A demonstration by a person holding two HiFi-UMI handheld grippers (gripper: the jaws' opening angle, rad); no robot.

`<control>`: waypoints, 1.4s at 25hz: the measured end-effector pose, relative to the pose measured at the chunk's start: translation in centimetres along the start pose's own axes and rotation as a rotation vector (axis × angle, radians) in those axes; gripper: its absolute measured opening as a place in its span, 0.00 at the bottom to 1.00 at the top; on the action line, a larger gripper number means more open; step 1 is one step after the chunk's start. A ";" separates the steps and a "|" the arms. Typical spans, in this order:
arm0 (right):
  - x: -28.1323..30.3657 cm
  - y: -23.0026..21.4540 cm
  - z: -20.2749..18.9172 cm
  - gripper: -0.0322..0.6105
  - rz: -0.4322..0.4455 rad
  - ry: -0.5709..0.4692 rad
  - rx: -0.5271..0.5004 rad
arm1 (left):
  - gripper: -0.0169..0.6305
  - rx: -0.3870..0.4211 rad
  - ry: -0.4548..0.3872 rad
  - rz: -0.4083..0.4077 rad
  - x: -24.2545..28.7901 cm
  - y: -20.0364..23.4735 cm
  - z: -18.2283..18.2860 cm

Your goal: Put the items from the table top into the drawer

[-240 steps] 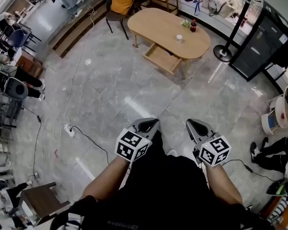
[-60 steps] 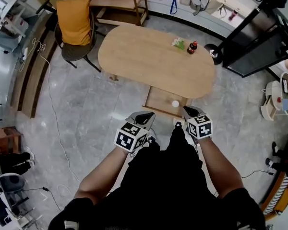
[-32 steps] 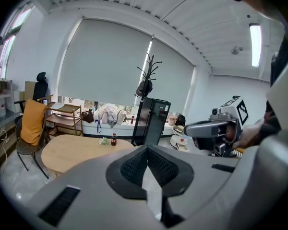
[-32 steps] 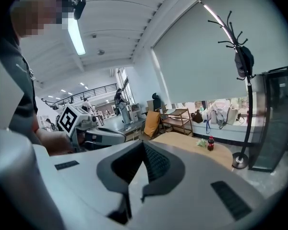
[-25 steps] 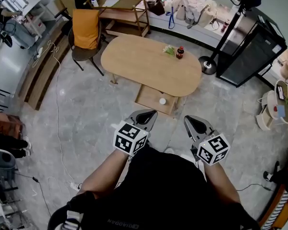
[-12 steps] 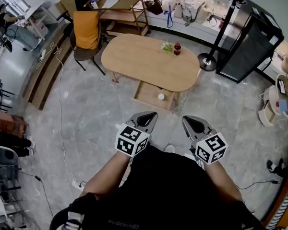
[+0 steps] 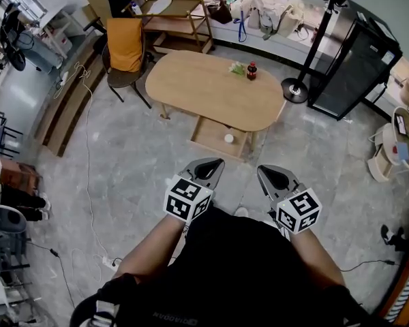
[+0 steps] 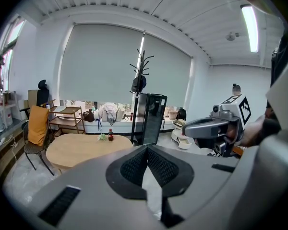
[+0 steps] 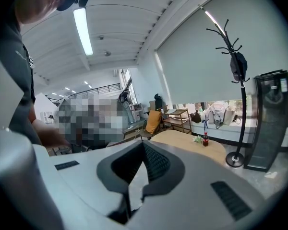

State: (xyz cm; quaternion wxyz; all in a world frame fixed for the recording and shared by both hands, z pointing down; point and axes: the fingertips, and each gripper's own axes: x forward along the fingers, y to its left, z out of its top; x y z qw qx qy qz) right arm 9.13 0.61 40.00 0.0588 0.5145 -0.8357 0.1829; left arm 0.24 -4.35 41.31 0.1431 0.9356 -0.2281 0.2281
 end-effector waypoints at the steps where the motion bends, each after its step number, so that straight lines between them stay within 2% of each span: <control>1: 0.0 -0.1 0.1 0.05 -0.002 -0.002 0.000 | 0.03 0.002 0.002 0.000 0.0 0.0 0.0; 35: 0.2 0.0 0.5 0.05 0.001 -0.003 -0.010 | 0.03 0.028 -0.002 -0.004 -0.1 0.0 0.8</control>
